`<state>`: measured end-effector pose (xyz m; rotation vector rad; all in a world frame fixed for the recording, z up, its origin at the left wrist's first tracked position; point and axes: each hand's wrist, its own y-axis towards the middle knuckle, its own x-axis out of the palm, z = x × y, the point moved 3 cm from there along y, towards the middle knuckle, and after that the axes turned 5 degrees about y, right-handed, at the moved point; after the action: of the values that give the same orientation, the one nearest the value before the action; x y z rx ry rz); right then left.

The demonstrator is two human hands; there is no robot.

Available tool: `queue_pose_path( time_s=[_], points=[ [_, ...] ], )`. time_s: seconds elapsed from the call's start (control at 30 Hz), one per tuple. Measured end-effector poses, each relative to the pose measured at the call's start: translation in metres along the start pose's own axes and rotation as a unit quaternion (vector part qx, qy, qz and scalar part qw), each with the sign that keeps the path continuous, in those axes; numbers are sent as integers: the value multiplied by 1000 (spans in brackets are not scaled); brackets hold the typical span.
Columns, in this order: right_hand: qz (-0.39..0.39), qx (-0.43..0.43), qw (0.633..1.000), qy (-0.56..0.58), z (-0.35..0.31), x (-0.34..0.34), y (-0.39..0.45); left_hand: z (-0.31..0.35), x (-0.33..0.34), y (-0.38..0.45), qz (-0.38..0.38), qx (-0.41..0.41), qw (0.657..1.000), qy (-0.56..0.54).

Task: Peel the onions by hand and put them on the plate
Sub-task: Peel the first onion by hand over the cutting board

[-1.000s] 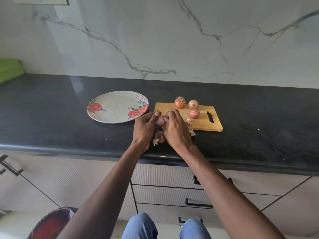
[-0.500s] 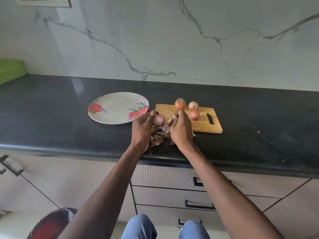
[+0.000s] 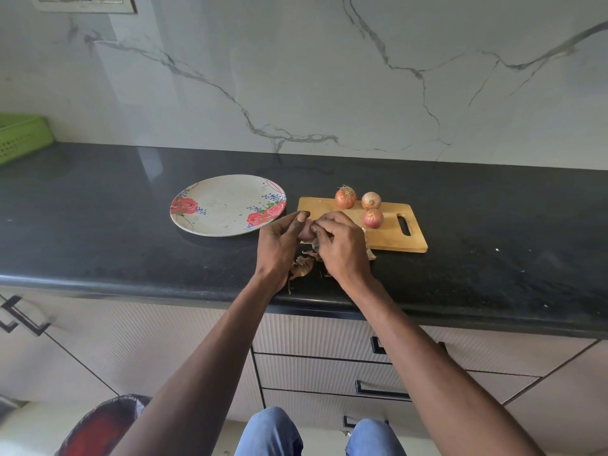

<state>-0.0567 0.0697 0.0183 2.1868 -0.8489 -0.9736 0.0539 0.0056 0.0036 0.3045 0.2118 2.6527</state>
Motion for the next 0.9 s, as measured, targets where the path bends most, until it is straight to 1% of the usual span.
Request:
queue_pose_path(
  time_s=[0.1, 0.17, 0.27, 0.4, 0.67, 0.77, 0.9],
  points=[
    [-14, -38, 998, -58, -3, 4, -2, 1, 0, 0, 0, 6, 1000, 15],
    [-7, -53, 994, -93, -7, 7, -2, 3, 1, -1, -3, 11, 1000, 28],
    [13, -51, 993, -101, -10, 8, -2, 6, 4, -3, -14, 18, 999, 37],
    [26, -14, 995, -94, -6, 7, -2, 6, 3, -4, -11, 13, 999, 27],
    [57, 57, 995, -66, 1, 1, 0, 2, 0, 1, 28, -35, 998, -53],
    [63, 64, 994, -66, 0, 0, 0, 1, -2, 2, 48, -51, 995, -77],
    [64, 83, 992, -76, -1, -3, 0, 0, -3, 3, 57, -59, 993, -81]
  ],
)
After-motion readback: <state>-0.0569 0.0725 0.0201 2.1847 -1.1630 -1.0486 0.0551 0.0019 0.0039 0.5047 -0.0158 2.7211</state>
